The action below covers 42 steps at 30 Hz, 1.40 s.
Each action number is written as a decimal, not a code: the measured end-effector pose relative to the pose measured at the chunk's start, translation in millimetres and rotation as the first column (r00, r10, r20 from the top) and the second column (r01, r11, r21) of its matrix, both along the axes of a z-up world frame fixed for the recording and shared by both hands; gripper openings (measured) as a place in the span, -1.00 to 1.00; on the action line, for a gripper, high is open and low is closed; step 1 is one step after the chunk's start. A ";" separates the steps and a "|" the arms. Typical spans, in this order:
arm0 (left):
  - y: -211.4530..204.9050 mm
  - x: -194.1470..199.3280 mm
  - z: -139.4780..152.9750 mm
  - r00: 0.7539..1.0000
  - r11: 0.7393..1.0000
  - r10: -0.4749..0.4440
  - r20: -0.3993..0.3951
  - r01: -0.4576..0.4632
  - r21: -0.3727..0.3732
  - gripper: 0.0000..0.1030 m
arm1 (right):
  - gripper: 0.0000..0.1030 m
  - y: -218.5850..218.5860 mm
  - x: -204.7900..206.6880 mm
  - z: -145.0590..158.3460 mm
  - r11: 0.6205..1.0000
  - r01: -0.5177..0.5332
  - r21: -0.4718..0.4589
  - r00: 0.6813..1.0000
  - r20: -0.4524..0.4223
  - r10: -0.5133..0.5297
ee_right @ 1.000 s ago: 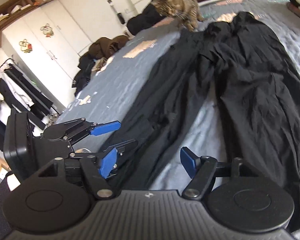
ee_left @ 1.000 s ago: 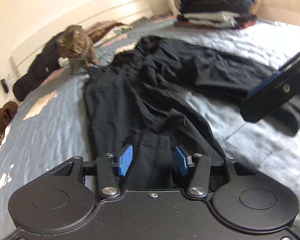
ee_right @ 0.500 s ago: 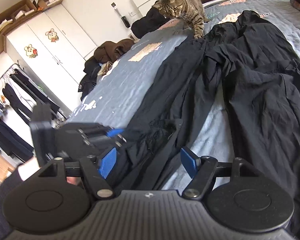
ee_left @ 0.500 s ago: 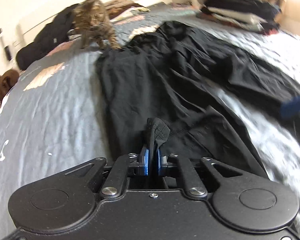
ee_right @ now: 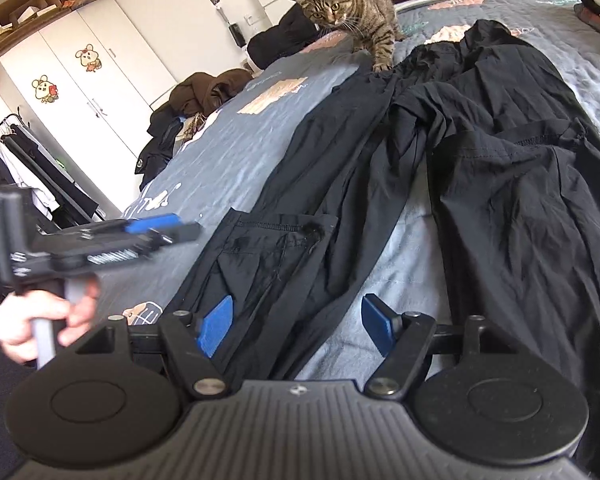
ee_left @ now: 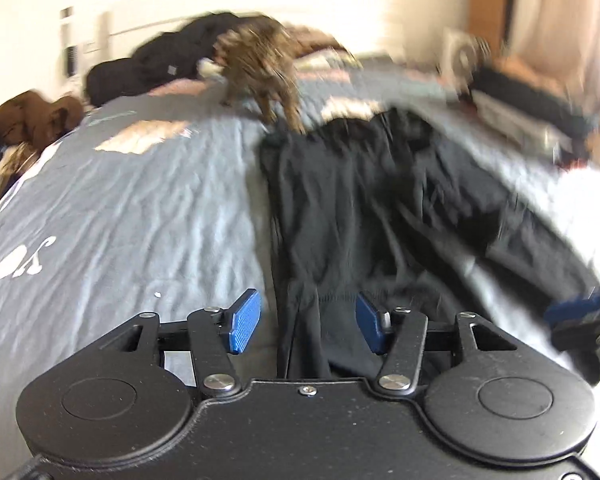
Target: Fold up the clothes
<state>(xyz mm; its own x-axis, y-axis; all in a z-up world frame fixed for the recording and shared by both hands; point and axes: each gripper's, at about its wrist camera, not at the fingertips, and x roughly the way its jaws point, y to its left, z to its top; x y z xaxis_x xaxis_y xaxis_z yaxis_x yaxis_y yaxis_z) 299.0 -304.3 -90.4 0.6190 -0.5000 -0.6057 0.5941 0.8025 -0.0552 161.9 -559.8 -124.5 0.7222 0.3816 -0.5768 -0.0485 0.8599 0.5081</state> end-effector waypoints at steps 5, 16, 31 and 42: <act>-10.2 -8.0 -16.4 0.998 0.997 -0.055 0.010 0.054 0.061 -0.25 | 0.38 11.8 8.5 8.6 0.999 -0.021 0.034 0.999 0.032 0.020; -5.8 0.5 -40.2 0.984 0.989 -0.143 -0.104 0.146 0.019 -0.46 | 0.43 44.5 95.9 -0.2 0.990 -0.078 0.116 0.997 -0.019 0.081; 7.8 20.0 -53.0 0.988 0.996 -0.014 -0.152 0.027 0.085 -0.44 | 0.43 31.1 98.7 -37.8 0.992 0.012 -0.129 0.986 -0.164 -0.033; 10.8 20.1 -38.3 0.989 0.997 -0.056 -0.138 0.062 0.038 -0.28 | 0.44 57.4 95.9 8.0 0.950 -0.142 -0.277 0.990 -0.035 0.138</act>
